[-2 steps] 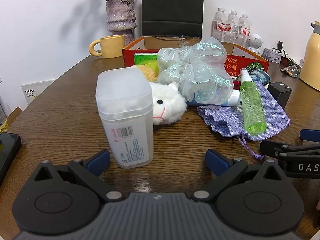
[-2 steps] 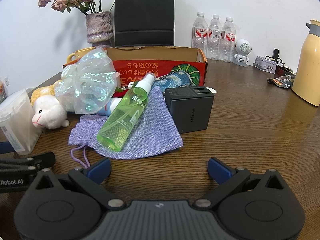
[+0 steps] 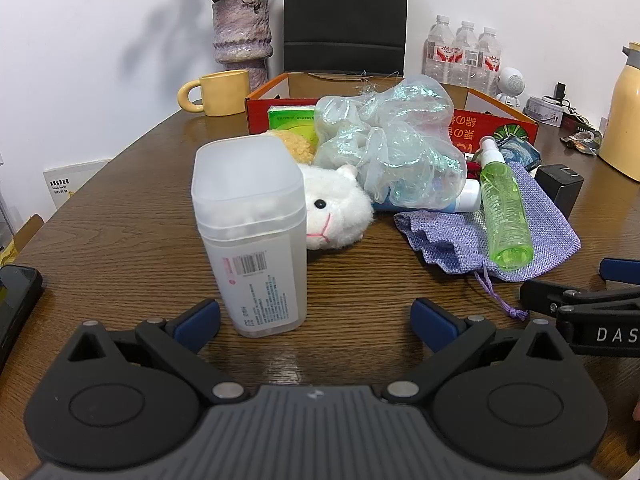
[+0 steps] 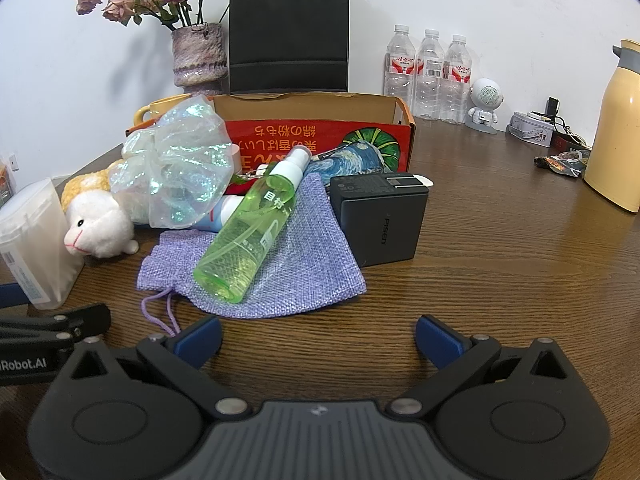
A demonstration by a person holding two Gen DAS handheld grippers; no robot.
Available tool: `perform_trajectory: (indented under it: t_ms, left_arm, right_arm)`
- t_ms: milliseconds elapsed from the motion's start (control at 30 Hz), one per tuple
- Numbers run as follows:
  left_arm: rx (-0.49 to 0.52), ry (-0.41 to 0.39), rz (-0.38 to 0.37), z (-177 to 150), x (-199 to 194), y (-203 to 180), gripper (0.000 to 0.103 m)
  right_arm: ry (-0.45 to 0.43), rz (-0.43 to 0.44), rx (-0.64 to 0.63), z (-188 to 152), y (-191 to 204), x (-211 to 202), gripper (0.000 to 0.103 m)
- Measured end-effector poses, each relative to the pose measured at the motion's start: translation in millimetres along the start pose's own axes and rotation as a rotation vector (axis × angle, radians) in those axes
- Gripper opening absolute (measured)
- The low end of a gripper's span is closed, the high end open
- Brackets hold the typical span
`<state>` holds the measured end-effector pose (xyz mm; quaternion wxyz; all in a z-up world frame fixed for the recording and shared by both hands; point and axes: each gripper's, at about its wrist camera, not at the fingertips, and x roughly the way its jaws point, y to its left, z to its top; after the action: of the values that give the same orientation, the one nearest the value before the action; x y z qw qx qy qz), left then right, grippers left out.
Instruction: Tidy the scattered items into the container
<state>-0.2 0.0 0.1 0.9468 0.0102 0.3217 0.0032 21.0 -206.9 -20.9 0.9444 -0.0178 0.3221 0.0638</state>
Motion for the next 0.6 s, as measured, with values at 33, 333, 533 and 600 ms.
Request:
perform_trajectory:
  t_ms: [33,333,533,600]
  left_arm:
    - [0.0,0.0,0.0,0.0,-0.1,0.0,0.103]
    - [0.001,-0.002,0.001,0.1,0.3,-2.6,0.103]
    - [0.0,-0.002,0.002,0.5,1.4,-2.8,0.103]
    - [0.0,-0.002,0.002,0.5,1.4,-2.7,0.103]
  right_arm:
    - [-0.001,0.001,0.001,0.0,0.0,0.0,0.103]
    - [0.0,0.0,0.0,0.5,0.2,0.2,0.103]
    - [0.0,0.0,0.001,0.5,-0.1,0.0,0.103]
    - [0.0,0.0,0.001,0.4,-0.2,0.0,0.103]
